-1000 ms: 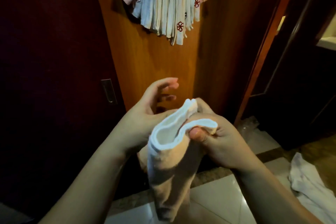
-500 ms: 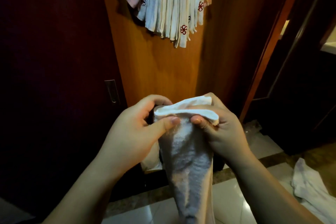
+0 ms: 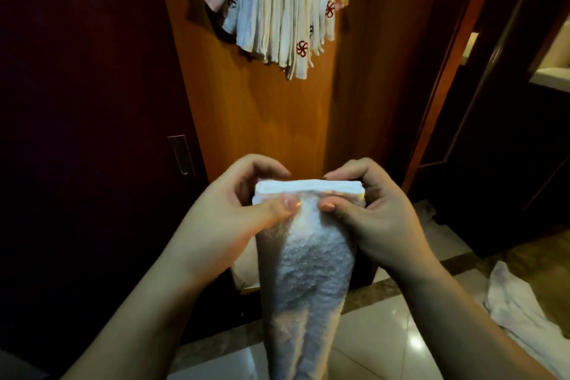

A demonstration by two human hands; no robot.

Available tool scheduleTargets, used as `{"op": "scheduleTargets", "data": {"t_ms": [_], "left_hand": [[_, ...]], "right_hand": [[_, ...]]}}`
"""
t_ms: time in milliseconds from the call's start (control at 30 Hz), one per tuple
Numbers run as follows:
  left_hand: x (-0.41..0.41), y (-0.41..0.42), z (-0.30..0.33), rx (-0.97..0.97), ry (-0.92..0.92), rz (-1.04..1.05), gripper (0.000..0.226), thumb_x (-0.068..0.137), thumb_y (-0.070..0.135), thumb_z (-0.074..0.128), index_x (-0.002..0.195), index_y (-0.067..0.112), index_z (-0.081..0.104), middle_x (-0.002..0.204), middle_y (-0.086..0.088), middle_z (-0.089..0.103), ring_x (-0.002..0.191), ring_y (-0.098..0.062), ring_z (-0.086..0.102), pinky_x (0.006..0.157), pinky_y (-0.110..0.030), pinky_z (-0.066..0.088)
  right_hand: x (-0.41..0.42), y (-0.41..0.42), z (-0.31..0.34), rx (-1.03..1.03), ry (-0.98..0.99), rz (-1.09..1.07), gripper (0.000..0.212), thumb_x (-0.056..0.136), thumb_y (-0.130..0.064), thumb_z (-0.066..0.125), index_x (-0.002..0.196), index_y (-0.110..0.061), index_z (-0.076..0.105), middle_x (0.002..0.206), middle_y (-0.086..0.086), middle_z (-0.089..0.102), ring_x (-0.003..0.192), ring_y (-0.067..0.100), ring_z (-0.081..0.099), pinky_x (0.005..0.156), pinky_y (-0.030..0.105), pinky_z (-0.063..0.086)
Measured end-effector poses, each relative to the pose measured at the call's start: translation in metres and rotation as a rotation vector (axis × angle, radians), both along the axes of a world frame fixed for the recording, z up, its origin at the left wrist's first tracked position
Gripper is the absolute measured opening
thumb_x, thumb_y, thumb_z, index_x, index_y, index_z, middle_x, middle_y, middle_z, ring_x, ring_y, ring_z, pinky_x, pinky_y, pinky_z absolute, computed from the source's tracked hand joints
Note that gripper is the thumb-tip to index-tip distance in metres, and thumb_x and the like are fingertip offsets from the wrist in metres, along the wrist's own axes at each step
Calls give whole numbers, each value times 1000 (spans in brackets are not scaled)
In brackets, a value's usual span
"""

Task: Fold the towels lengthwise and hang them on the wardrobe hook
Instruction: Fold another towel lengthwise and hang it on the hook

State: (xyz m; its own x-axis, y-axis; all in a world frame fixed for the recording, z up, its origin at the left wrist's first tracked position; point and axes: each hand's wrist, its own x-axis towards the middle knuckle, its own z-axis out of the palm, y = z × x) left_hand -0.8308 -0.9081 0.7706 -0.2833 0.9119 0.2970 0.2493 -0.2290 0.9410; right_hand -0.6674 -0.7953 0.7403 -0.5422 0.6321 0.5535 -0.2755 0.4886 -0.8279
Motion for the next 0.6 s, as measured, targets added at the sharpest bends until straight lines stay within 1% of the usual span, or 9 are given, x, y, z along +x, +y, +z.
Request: {"op": "scheduleTargets", "data": {"t_ms": [67,133,200,267,300,367,433,500,600], "left_hand": [[-2,6,-5,-95,-138,-126,35,75,22,70,109,19,67,99,8,75,92,-7,70,72,-17,54],[-4,13,-10,-132,-209,-154,36,78,24,66,112,14,69,107,-3,76,101,-17,71,81,-23,56],[-9,21,-11,-103,-258,-84,33,78,26,66,107,11,72,106,-11,75,99,-24,72,84,-30,58],[-16,29,-5,-81,-339,-49,27,78,25,67,98,8,74,98,-15,76,89,-25,74,78,-32,59],[-21,33,0,-77,-370,-59,23,79,24,67,92,7,76,94,-14,76,85,-25,74,74,-31,60],[-33,40,11,-78,-389,-94,18,80,23,69,86,9,79,90,-11,76,81,-21,74,70,-30,60],[-45,46,22,-71,-401,-146,27,72,26,80,92,8,77,93,-11,76,85,-22,74,73,-31,59],[-54,51,32,-73,-404,-209,54,55,35,92,99,9,77,100,-13,75,92,-25,73,77,-34,59],[-64,59,41,-59,-426,-235,62,48,39,93,100,10,78,103,-13,75,97,-26,72,81,-37,59]], "right_hand": [[-6,-2,4,12,22,-19,23,72,-25,77,89,-26,62,82,-20,68,74,-6,62,64,11,48],[-14,0,7,-13,46,-50,21,75,-28,76,90,-28,61,81,-18,68,73,-4,61,63,13,48],[-20,4,10,-55,38,-46,27,77,-49,76,94,-32,63,86,-13,69,76,2,62,64,19,50],[-25,15,3,-242,58,71,49,75,-73,63,103,-32,65,104,8,70,92,19,64,80,37,57],[-26,20,-2,-394,82,140,56,78,-75,55,105,-28,67,113,19,67,101,27,62,94,48,52],[-30,31,-19,-649,65,209,54,84,-63,46,107,-21,71,114,18,70,115,29,60,108,50,42],[-33,40,-43,-780,29,268,52,87,-49,58,122,-11,67,126,13,67,126,28,57,114,47,36],[-34,45,-62,-794,-60,287,49,94,-36,62,132,-6,59,134,15,62,129,29,56,117,51,33],[-37,43,-71,-639,-293,215,30,95,-36,62,119,-19,70,123,9,70,119,27,63,111,55,41]]}}
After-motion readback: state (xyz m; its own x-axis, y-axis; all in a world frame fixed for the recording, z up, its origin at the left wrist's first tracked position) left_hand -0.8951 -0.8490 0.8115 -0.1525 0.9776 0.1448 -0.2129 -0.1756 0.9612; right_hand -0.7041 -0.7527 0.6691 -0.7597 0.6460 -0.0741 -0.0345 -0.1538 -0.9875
